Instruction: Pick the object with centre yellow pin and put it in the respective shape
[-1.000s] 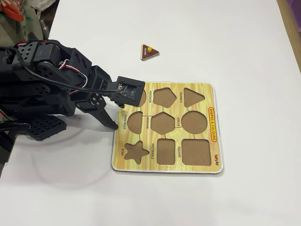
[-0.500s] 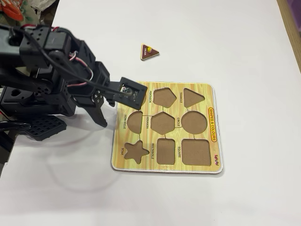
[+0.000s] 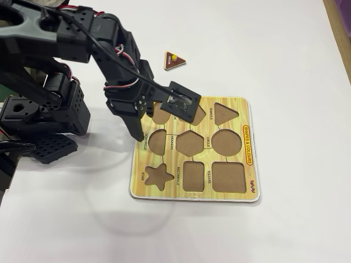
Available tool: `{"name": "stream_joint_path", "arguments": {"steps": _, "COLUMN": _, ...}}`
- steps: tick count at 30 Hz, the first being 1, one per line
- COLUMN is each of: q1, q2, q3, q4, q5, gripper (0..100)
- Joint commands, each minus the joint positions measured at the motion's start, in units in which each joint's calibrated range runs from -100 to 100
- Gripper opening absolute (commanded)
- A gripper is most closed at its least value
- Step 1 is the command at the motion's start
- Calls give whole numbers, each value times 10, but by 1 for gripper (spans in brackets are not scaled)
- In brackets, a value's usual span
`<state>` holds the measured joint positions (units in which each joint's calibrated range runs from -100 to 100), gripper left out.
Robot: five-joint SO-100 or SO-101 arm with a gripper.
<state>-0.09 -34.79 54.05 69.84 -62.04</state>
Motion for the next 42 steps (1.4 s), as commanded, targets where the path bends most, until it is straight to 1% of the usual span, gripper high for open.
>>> {"name": "stream_joint_path", "arguments": {"steps": 1, "q1": -7, "q2": 19, "q3": -53, "q4": 3, "q5": -3, "gripper": 22}}
{"name": "stream_joint_path", "arguments": {"steps": 7, "q1": -38, "q2": 72, "q3": -103, "q4": 3, "q5": -4, "gripper": 22}}
{"name": "stream_joint_path", "arguments": {"steps": 15, "q1": -111, "q2": 123, "q3": -176, "q4": 3, "q5": -5, "gripper": 22}}
{"name": "stream_joint_path", "arguments": {"steps": 19, "q1": -168, "q2": 138, "q3": -203, "q4": -2, "q5": -48, "gripper": 22}}
{"name": "stream_joint_path", "arguments": {"steps": 22, "q1": -209, "q2": 147, "q3": -210, "q4": -5, "q5": -67, "gripper": 21}}
{"name": "stream_joint_path", "arguments": {"steps": 27, "q1": -277, "q2": 171, "q3": -241, "q4": -5, "q5": -76, "gripper": 21}}
{"name": "stream_joint_path", "arguments": {"steps": 34, "q1": -383, "q2": 223, "q3": -305, "q4": -6, "q5": -105, "gripper": 21}}
{"name": "stream_joint_path", "arguments": {"steps": 42, "q1": -452, "q2": 296, "q3": -398, "q4": -6, "q5": -105, "gripper": 21}}
